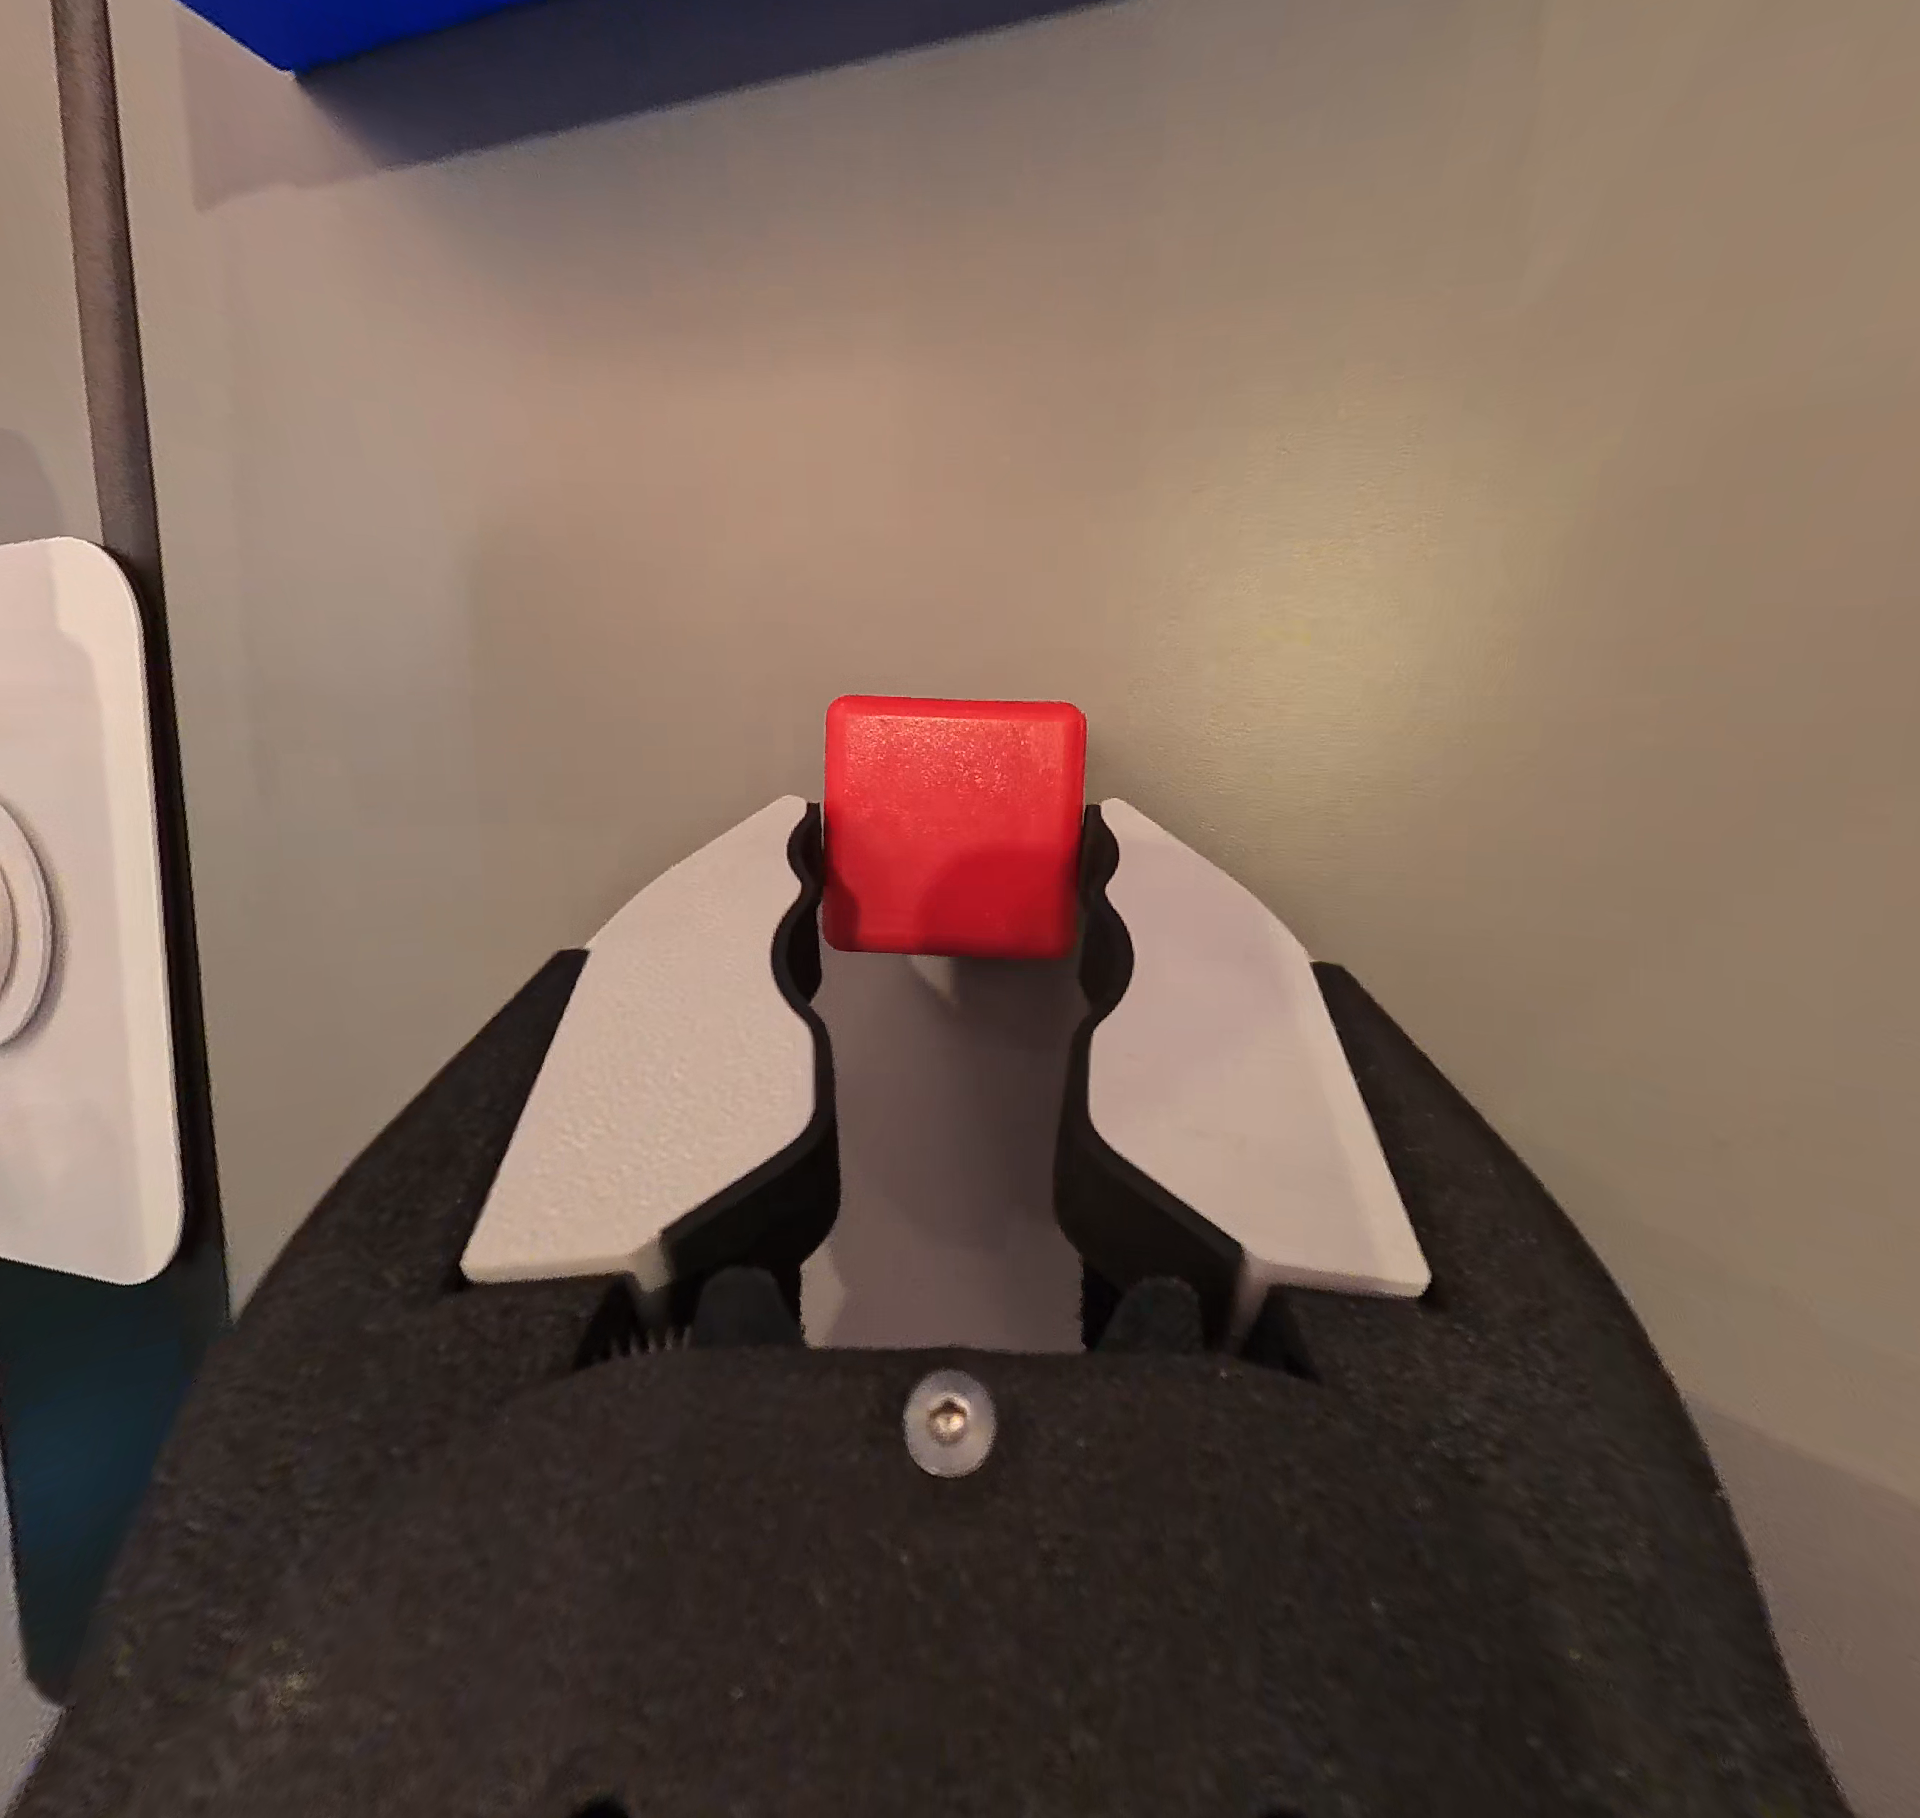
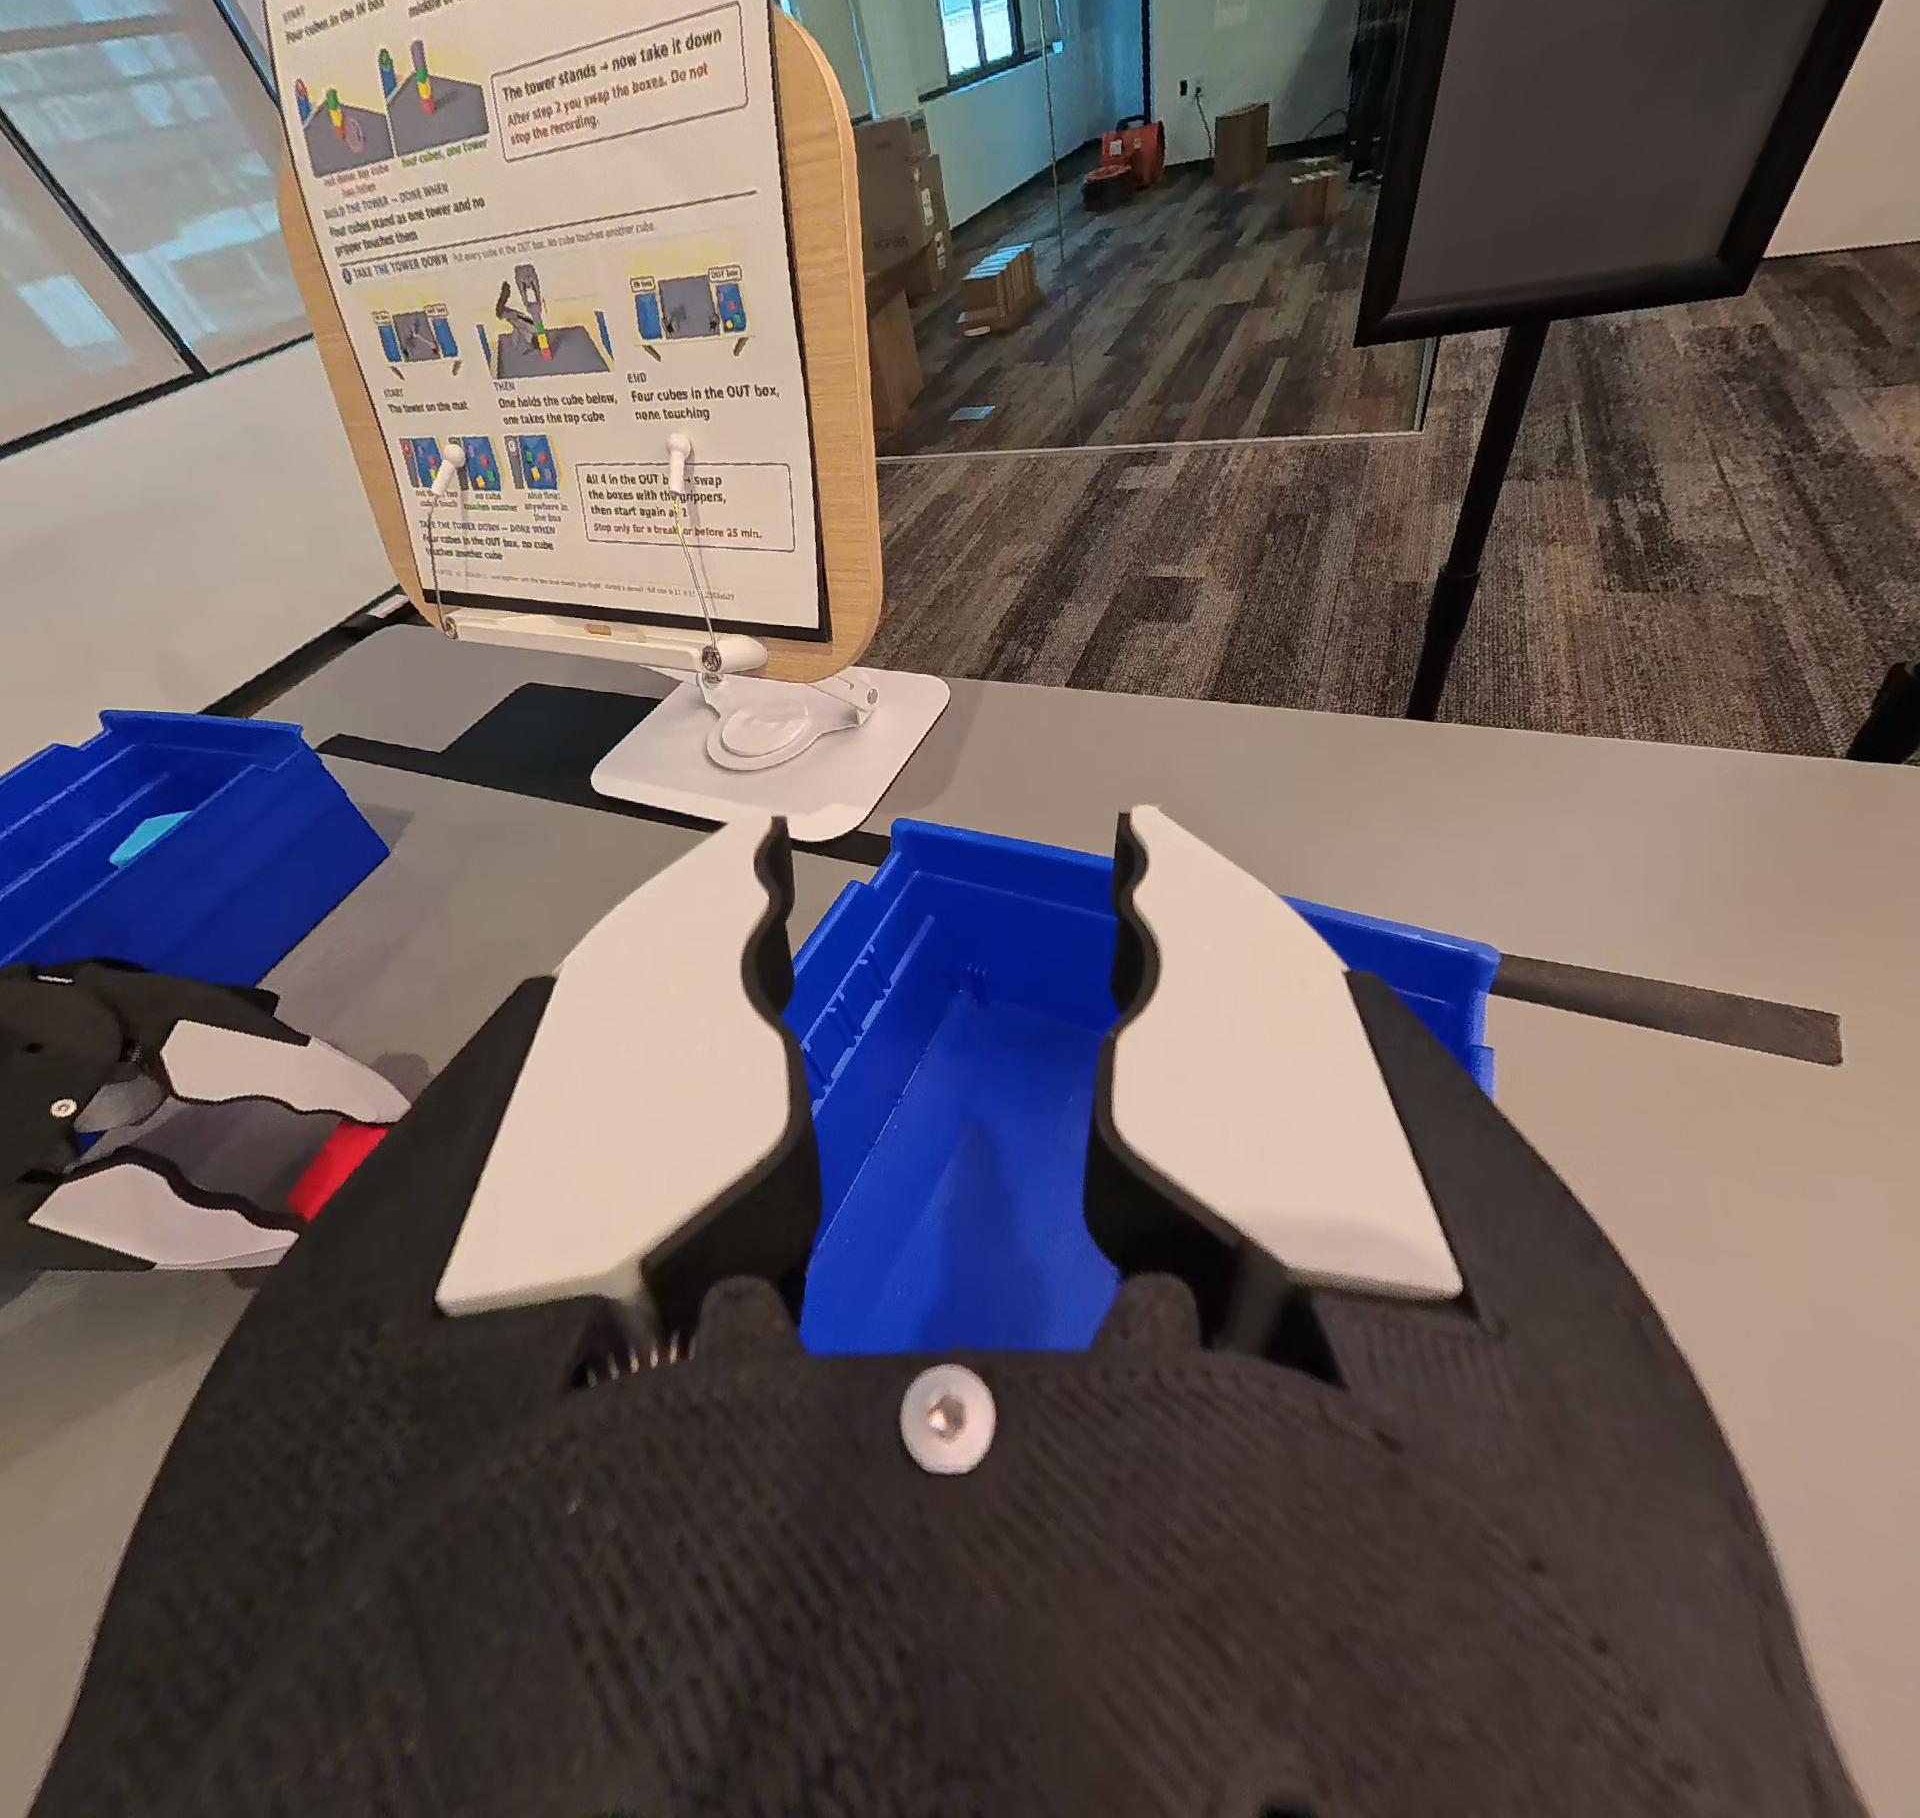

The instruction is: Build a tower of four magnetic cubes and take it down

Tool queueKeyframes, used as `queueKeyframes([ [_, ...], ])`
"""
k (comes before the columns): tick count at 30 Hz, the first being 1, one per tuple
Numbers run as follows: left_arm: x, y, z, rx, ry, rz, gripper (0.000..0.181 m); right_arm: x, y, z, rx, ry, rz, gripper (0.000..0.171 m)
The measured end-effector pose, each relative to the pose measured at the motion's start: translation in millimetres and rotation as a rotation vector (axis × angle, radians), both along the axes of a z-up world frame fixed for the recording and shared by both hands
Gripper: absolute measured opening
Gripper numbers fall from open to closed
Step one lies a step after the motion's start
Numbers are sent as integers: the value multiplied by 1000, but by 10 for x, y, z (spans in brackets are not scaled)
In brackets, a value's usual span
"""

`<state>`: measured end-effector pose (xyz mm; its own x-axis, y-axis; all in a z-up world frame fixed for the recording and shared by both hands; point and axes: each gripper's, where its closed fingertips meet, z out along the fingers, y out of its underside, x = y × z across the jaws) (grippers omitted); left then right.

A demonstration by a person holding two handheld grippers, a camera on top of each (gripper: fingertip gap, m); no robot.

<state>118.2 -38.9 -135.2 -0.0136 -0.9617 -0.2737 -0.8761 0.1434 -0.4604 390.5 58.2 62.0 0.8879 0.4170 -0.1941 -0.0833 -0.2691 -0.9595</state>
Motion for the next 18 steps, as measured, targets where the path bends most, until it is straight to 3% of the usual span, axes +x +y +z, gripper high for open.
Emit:
queueKeyframes([
  [4, -24, 51, -45, 33, 23, 9, 48, 0, 17, -42, -14, -3, 1, 60],
  [7, -83, 96, -163, 86, 102, 10, 59, 7, 24, -59, -19, -3, 0, 60],
  [10, -22, 123, -54, 101, 48, 43, 60, 15, 27, -68, -21, -2, -1, 60],
  [13, 11, 102, 330, 123, -79, 77, 56, 31, 26, -70, -22, 0, -2, 60],
  [18, -263, -59, 1389, 160, -377, 158, 51, 58, 18, -71, -24, 9, -1, 60],
])
